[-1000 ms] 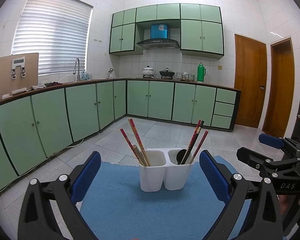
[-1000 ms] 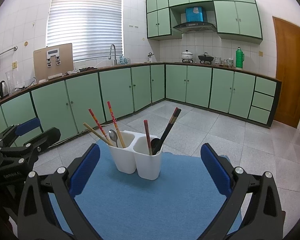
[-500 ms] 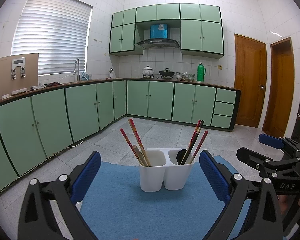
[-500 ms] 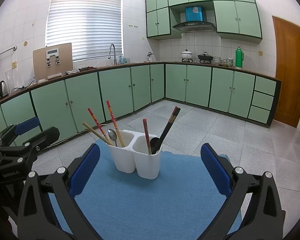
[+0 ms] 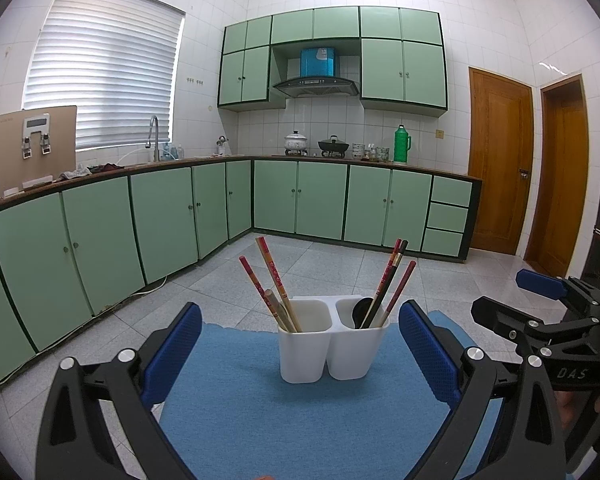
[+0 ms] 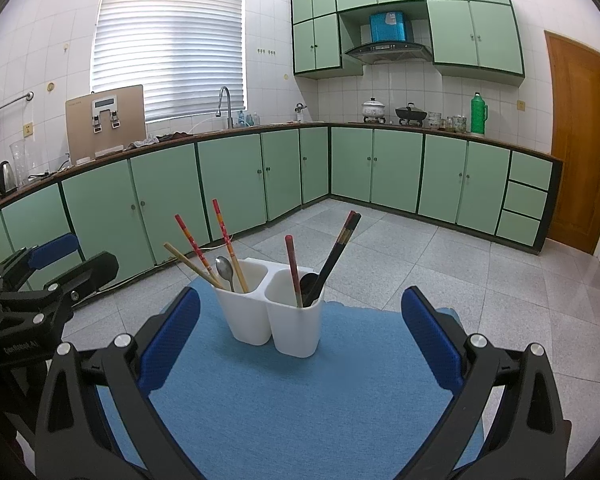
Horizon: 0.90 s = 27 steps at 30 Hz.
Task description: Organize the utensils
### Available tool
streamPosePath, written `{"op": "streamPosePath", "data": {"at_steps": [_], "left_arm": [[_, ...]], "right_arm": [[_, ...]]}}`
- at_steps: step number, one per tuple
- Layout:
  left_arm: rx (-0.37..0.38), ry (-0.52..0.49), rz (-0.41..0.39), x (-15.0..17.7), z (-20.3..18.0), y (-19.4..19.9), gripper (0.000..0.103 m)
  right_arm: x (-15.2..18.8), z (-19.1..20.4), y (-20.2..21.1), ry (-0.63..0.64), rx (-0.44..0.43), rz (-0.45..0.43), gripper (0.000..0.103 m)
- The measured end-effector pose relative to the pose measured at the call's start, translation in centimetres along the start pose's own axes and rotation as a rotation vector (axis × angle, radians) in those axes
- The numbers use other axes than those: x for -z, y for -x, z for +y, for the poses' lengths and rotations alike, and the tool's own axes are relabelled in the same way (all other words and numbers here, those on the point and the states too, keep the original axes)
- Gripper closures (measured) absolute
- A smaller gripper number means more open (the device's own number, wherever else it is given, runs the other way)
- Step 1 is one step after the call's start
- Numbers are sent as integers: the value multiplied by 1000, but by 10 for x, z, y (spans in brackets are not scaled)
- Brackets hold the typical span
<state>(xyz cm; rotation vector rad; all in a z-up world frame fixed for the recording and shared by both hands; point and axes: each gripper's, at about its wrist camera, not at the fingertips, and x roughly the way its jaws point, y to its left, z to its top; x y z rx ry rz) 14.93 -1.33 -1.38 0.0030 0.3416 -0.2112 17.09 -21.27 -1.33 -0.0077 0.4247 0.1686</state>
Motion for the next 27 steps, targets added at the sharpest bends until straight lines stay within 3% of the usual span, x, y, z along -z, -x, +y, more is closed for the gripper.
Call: {"op": "streamPosePath", "data": {"at_steps": [27], "left_arm": [[6, 3, 5, 0, 0, -2, 6]], "right_arm": [[3, -1, -3, -2, 2, 4, 5]]}}
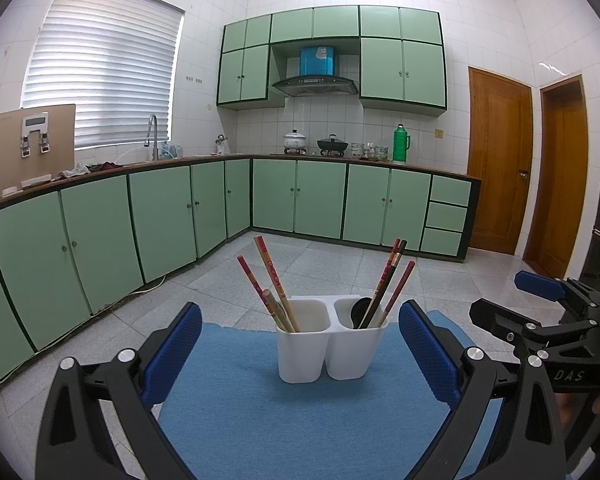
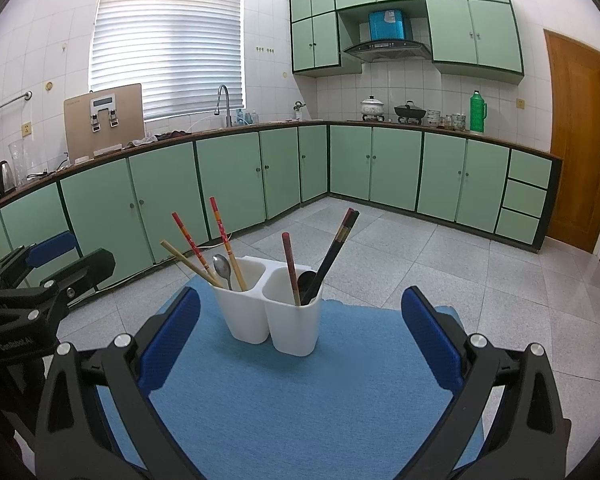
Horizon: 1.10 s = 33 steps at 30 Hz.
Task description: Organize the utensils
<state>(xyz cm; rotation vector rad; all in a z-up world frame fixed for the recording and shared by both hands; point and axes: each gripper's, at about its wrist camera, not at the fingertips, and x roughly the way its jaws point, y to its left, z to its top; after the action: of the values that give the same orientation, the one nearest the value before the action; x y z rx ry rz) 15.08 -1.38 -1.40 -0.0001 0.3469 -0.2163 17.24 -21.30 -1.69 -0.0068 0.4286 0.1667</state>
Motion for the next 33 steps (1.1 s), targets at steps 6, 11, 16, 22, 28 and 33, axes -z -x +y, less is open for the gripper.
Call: {"op": "streamPosePath", "data": {"at_steps": [6, 11, 16, 22, 28, 33], "left_arm": [[2, 1, 2, 0, 0, -1, 6], [4, -1, 6, 1, 0, -3, 6], [5, -1, 10, 2, 0, -4, 6], [4, 7, 12, 3, 0, -6, 6], [1, 11, 10, 5, 2, -6, 6], [10, 10, 18, 5, 3, -6, 6]], "right_arm": [[2, 0, -1, -1, 3, 3, 5], [6, 0, -3, 0, 8, 7, 5], [7, -1, -3, 0, 8, 7, 5], [7, -2, -3, -1, 9, 10, 5], [10, -1, -5, -4, 14, 14, 5], [10, -1, -6, -5, 16, 15, 5]]}}
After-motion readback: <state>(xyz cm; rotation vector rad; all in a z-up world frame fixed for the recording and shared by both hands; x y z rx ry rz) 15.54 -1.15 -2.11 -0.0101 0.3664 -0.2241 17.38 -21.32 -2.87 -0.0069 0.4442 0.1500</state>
